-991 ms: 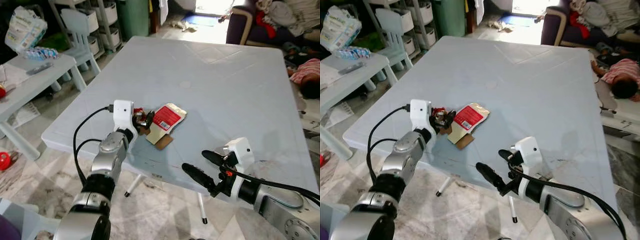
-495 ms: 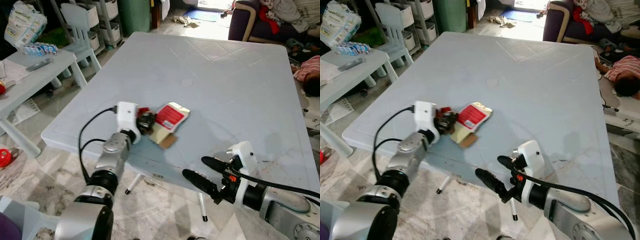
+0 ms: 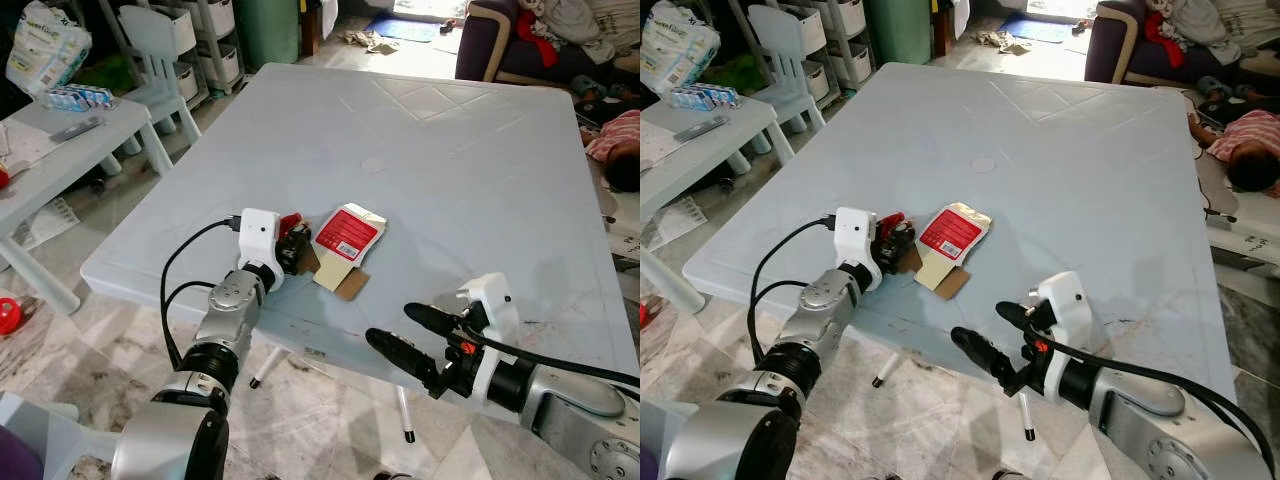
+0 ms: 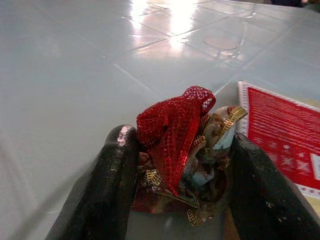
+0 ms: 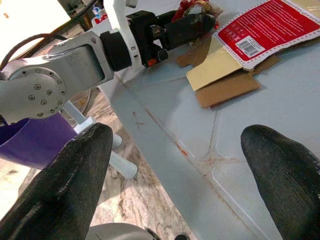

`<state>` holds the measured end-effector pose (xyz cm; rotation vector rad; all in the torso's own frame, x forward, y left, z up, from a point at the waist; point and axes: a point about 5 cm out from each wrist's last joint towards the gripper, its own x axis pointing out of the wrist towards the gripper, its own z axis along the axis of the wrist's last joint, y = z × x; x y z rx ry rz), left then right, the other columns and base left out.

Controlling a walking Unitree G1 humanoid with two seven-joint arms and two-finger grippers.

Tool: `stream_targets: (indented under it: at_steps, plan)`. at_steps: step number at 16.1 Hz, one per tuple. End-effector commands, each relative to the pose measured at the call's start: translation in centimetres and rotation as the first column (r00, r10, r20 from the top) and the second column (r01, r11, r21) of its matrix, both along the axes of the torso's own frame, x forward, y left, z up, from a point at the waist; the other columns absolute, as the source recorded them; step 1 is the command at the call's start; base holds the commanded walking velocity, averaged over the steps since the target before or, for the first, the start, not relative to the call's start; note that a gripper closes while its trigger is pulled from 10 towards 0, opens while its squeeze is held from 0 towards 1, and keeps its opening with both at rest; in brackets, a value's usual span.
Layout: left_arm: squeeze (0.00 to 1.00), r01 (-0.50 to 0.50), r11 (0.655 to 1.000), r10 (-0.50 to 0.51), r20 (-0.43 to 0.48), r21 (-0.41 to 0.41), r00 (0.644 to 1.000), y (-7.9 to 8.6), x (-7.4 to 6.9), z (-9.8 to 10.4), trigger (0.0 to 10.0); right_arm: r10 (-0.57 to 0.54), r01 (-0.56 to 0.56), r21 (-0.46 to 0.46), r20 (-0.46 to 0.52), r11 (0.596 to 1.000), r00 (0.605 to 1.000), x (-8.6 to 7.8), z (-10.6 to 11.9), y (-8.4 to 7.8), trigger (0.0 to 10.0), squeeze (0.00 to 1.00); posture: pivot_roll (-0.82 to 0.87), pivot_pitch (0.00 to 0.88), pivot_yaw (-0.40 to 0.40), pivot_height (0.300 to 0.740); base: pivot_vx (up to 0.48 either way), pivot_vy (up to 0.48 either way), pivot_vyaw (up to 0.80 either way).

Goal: Picking trash to rubbish bin

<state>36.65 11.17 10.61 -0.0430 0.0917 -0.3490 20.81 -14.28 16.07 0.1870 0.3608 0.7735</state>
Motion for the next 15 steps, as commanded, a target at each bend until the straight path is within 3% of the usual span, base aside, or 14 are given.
stream_targets:
  at_steps: [1, 4, 7, 8, 9, 11, 15]
  plan:
    - [0.00, -0.030, 0.999, 0.029, 0.006, 0.020, 1.000, 0.6, 0.2, 0.1, 0.0, -0.007, 0.007, 0.021, 0.001, 1.000, 1.000, 0.1, 0.2, 0.0, 10.0, 0.00, -0.24, 0.106, 0.026, 0.740, 0.000, 0.000, 0.00]
    - [0.00, -0.081, 0.996, 0.080, 0.037, 0.033, 0.996, 1.6, 0.1, 0.1, 0.0, -0.128, 0.131, 0.100, -0.034, 0.986, 0.991, 1.6, -0.2, -0.9, 10.0, 0.00, -0.22, 0.099, 0.015, 0.740, 0.000, 0.000, 0.00]
    - [0.00, -0.148, 0.988, 0.145, 0.087, 0.032, 0.986, 2.8, -0.3, 0.2, 0.0, -0.242, 0.244, 0.088, -0.026, 0.966, 0.970, 3.5, -0.3, -1.5, 10.0, 0.00, -0.19, 0.098, 0.005, 0.740, 0.000, 0.000, 0.00]
    - [0.00, -0.199, 0.980, 0.193, 0.150, 0.026, 0.970, 3.8, -0.9, 0.4, 0.0, -0.304, 0.306, 0.088, -0.029, 0.948, 0.952, 4.8, -0.4, -1.6, 10.0, 0.00, -0.17, 0.100, 0.000, 0.740, 0.000, 0.000, 0.00]
    - [0.00, -0.215, 0.976, 0.209, 0.172, 0.019, 0.963, 4.0, -1.3, 0.5, 0.0, -0.306, 0.307, 0.086, -0.029, 0.948, 0.952, 5.1, -0.5, -1.3, 10.0, 0.00, -0.16, 0.100, -0.005, 0.740, 0.000, 0.000, 0.00]
    - [0.00, -0.245, 0.970, 0.236, 0.221, 0.012, 0.946, 4.2, -2.7, 0.6, 0.0, -0.323, 0.325, 0.049, -0.045, 0.944, 0.945, 5.9, -1.1, -0.9, 10.0, 0.00, -0.12, 0.098, -0.017, 0.740, 0.000, 0.000, 0.00]
    - [0.00, -0.285, 0.959, 0.273, 0.262, 0.006, 0.926, 3.7, -7.3, 0.7, 0.0, -0.291, 0.283, -0.082, -0.116, 0.956, 0.950, 7.2, -2.3, 0.1, 10.0, 0.00, -0.08, 0.090, -0.044, 0.740, 0.000, 0.000, 0.00]
